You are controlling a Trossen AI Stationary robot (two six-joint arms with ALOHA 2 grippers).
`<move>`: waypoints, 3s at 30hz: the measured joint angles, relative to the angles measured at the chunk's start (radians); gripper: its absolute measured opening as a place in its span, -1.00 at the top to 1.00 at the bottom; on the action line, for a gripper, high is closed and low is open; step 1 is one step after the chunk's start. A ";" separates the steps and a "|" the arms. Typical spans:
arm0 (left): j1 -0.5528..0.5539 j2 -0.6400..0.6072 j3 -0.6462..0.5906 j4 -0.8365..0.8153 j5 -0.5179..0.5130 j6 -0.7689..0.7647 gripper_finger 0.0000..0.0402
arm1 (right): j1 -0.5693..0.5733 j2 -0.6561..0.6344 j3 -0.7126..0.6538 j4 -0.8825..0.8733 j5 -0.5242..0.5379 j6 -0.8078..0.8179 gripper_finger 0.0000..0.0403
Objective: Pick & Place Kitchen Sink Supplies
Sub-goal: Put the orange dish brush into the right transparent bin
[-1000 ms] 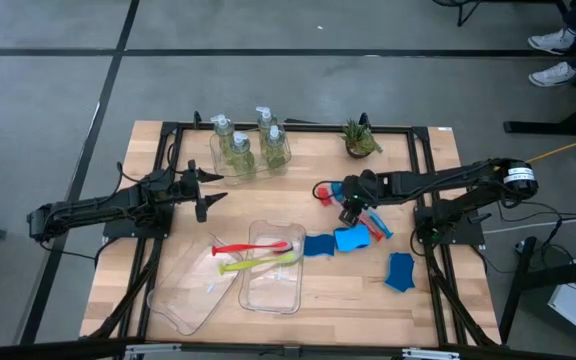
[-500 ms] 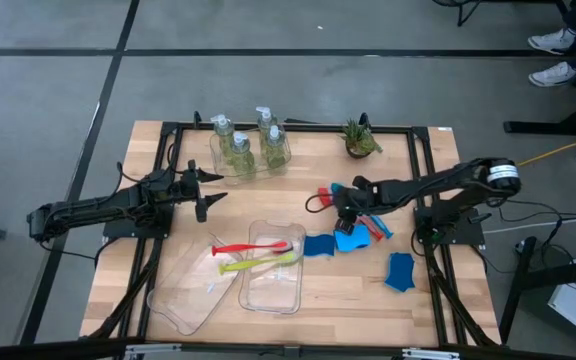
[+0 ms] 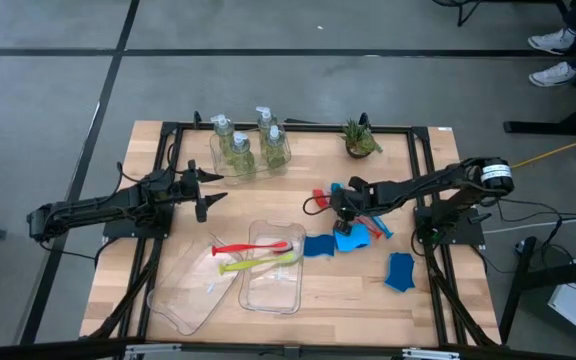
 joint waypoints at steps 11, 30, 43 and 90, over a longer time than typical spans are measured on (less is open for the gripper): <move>0.000 0.000 0.000 0.000 0.000 0.000 -0.30 | 0.000 -0.207 0.039 0.140 -0.007 -0.157 0.76; 0.000 0.000 0.000 0.008 -0.069 0.047 -0.30 | -0.024 -0.345 0.042 0.769 -0.390 -0.157 0.76; 0.000 0.000 0.000 0.394 0.272 -0.185 -0.30 | -0.024 -0.185 0.042 1.241 -0.605 -0.210 0.76; -0.465 0.888 0.510 0.723 -0.063 0.001 -0.30 | -0.032 0.167 0.455 1.251 -1.001 -0.239 0.74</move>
